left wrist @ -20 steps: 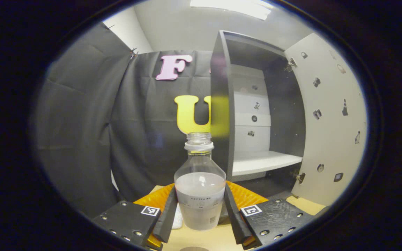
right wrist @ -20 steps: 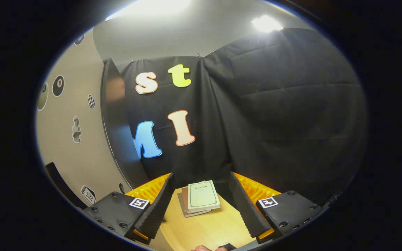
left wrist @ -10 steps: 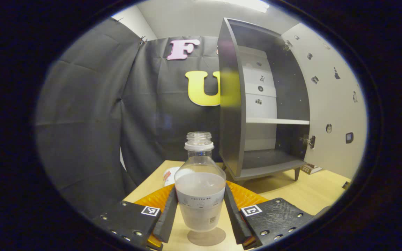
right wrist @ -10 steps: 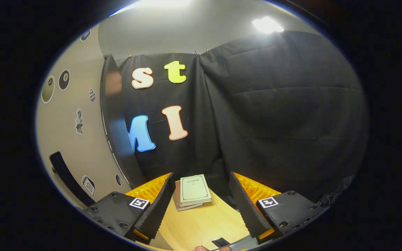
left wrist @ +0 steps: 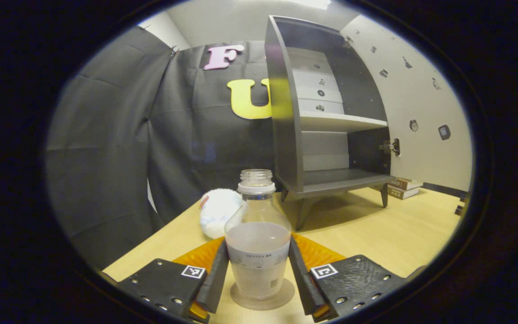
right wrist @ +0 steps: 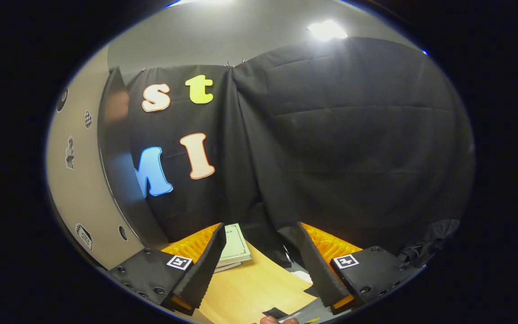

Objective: Open the cabinet door with the right hand, grasp the bottle in the cabinet with the left hand and place it on the coaster, then close the cabinet door with the right hand.

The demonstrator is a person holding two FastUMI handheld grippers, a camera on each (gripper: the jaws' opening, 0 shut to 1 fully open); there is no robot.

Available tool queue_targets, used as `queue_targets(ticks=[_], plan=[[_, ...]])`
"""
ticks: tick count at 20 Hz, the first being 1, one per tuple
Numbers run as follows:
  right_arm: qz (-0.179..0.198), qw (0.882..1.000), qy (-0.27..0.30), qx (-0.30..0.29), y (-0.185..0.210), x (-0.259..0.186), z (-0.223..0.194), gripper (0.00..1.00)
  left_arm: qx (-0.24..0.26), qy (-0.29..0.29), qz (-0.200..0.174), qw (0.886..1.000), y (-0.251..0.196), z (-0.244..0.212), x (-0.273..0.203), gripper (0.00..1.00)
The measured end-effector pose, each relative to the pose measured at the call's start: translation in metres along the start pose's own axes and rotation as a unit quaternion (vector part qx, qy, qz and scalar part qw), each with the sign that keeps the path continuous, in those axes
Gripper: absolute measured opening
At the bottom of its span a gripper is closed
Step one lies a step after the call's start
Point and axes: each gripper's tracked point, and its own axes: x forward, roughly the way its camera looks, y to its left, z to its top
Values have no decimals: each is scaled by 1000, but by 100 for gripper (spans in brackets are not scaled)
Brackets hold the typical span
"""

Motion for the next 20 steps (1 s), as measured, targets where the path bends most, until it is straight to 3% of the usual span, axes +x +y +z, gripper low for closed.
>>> queue_targets(ticks=[10,12,13,14,20], plan=[[-62,997,37,-14,-39,8,-33,98,7,11,10,1000,-1,-13,-2,75],[-60,997,46,-22,-43,3,-44,98,4,15,10,1000,1,-10,-2,71],[-60,997,51,-21,-47,3,-50,98,5,11,10,1000,-1,-5,-3,75],[-58,997,53,-15,-49,3,-53,98,8,4,14,1000,-1,6,-6,85],[-61,996,66,-15,-78,36,-95,98,39,-29,62,997,2,94,-42,83]])
